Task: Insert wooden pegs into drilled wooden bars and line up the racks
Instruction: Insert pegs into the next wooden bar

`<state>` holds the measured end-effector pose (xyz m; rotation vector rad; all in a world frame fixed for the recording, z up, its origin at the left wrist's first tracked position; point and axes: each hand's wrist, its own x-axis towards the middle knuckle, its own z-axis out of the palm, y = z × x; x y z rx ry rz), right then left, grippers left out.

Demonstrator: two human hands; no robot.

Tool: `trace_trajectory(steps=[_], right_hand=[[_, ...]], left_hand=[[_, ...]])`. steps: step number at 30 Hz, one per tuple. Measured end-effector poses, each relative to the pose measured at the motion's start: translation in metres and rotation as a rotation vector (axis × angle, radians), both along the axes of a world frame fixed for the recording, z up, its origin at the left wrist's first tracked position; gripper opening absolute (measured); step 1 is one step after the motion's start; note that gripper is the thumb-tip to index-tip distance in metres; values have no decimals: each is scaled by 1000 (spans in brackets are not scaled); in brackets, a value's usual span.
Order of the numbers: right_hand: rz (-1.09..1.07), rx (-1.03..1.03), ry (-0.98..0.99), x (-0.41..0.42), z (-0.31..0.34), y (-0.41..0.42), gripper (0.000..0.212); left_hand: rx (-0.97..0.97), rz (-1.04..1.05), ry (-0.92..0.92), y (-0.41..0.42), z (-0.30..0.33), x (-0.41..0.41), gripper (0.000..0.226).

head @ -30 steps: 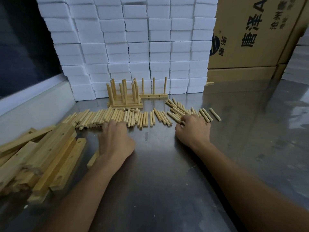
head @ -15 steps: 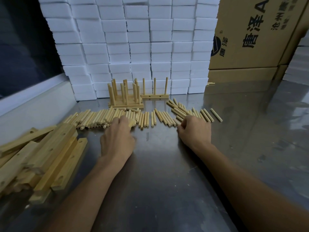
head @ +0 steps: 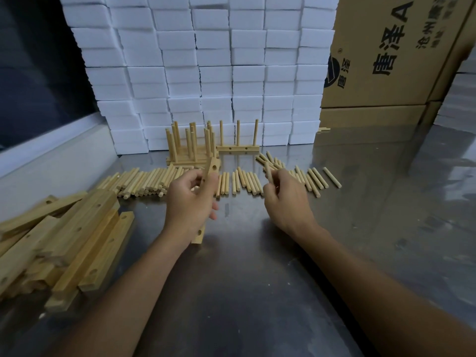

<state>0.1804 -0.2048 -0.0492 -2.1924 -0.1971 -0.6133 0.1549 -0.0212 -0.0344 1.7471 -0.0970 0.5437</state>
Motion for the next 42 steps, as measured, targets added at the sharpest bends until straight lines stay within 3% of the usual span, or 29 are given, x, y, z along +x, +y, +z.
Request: trace_trajectory(steps=[7,11,19,24,28,32,36,40,42], right_hand=[[102,114,-61,-6,-2,7,17],[84,133,-147,-7,-1,7,22],[93,164,-136,-8,-2,9,3],[76,200,-134,-6,-1,11,12],[115,327,-105,-5,0,10,23],[61,282,-111,-4,2,11,17],[152,544,-71,-6,7,9,17],[239,631,71,-12,6,11,6],[305,640,117,-14,8,13,22]], left_hand=[[-264,-97,224,-6,5,-6,42],[-332,-121,271,-6,8,-8,43],[-333,-147,274,-8,8,-8,31],[-357,-223,265,-8,8,-7,16],[-338,-237,248,-9,8,-7,18],[-281,-215,231,-9,5,-8,19],[-221,-196,223,-8,4,-7,18],[-183,-171,207,-6,3,-6,15],[-172,-169,184,-6,2,-5,13]])
